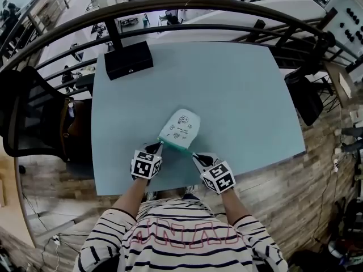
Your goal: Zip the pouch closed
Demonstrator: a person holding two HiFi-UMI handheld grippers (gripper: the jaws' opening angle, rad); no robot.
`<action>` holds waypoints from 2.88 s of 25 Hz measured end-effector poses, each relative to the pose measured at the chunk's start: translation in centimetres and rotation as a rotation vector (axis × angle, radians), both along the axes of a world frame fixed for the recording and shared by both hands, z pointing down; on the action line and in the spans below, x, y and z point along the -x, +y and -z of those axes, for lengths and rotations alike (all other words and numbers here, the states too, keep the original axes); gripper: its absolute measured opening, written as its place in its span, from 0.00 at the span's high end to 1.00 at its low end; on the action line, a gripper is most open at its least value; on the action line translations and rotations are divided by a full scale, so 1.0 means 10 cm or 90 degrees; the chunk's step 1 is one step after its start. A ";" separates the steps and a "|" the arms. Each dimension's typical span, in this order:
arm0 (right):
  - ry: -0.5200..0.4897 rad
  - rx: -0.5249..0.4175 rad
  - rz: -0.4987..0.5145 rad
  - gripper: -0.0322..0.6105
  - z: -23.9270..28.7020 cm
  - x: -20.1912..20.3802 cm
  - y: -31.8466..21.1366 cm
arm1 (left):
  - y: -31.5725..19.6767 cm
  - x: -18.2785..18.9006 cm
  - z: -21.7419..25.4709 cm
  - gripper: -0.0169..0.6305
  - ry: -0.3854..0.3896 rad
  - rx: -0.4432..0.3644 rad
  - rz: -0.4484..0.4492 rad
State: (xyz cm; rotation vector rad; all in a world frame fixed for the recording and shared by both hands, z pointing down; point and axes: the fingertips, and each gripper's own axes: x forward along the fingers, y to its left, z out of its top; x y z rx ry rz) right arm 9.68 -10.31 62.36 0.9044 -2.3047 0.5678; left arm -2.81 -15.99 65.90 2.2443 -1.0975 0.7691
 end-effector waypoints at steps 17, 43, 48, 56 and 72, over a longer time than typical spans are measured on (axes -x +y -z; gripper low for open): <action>-0.004 0.011 -0.033 0.89 -0.08 -0.01 0.02 | -0.23 0.01 -0.06 0.93 -0.051 -0.006 -0.030; -0.027 0.026 -0.213 0.89 -0.14 -0.08 0.24 | -0.16 0.14 -0.05 0.93 -0.073 -0.011 -0.054; -0.041 -0.017 -0.268 0.89 0.10 -0.10 0.28 | -0.08 0.16 0.24 0.93 -0.039 -0.051 -0.057; -0.079 -0.095 -0.325 0.89 0.51 0.01 0.42 | 0.14 0.27 0.72 0.93 0.008 -0.122 -0.072; -0.122 -0.219 -0.399 0.90 1.35 0.26 0.73 | 0.58 0.51 1.68 0.93 0.100 -0.265 -0.132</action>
